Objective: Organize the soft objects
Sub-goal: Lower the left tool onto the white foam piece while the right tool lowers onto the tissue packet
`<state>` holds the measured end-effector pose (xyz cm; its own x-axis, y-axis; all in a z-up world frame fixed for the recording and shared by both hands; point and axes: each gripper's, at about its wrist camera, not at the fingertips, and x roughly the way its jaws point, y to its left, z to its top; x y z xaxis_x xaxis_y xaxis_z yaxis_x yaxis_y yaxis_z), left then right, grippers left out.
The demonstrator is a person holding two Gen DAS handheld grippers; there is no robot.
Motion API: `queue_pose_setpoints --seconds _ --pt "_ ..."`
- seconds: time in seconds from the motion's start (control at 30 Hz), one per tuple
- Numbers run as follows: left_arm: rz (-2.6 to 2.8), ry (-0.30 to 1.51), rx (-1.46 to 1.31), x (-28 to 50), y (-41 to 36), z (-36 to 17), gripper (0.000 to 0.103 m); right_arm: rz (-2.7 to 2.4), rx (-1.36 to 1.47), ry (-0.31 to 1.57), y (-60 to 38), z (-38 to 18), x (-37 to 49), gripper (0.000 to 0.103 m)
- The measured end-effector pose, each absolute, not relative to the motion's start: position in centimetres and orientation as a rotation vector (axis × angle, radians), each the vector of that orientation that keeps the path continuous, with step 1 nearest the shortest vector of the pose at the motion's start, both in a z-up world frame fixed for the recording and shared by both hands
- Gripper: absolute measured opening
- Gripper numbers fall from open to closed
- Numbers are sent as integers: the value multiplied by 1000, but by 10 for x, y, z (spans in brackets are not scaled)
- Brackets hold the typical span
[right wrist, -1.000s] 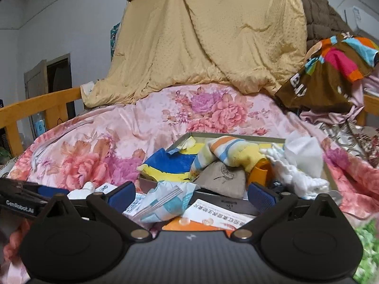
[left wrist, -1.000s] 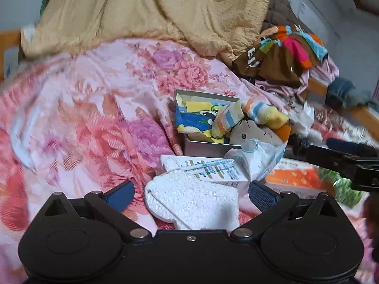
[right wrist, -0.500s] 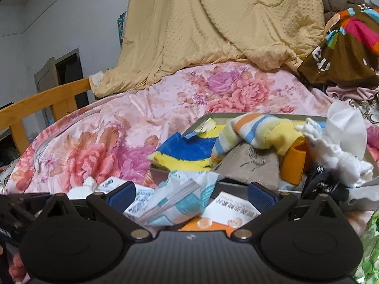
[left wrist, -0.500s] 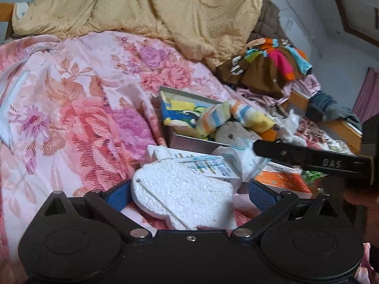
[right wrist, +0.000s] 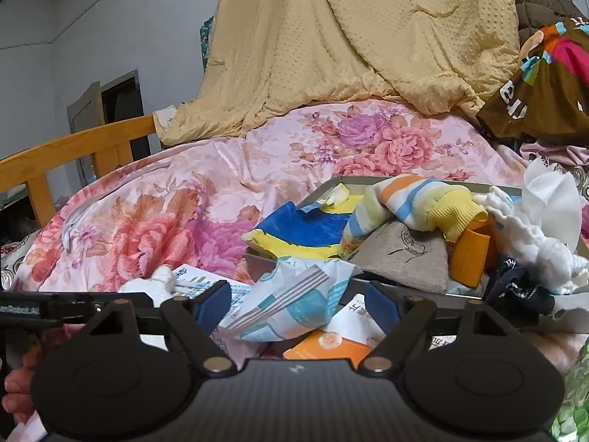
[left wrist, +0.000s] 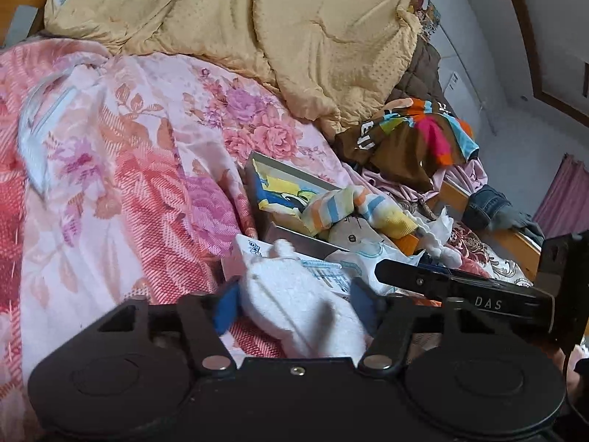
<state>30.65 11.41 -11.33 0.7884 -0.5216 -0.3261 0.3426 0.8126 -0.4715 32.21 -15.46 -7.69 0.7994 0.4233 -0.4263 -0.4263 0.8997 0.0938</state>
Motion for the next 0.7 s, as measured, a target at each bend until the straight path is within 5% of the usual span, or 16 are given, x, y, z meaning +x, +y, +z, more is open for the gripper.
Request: queue_pose_setpoints --seconds 0.2,0.47,0.7 --pt "-518 483 -423 308 116 -115 38 460 -8 473 -152 -83 322 72" --pt "-574 526 -441 311 112 -120 38 445 33 481 -157 -87 322 72" --pt "-604 547 -452 312 110 -122 37 461 44 478 -155 -86 319 58"
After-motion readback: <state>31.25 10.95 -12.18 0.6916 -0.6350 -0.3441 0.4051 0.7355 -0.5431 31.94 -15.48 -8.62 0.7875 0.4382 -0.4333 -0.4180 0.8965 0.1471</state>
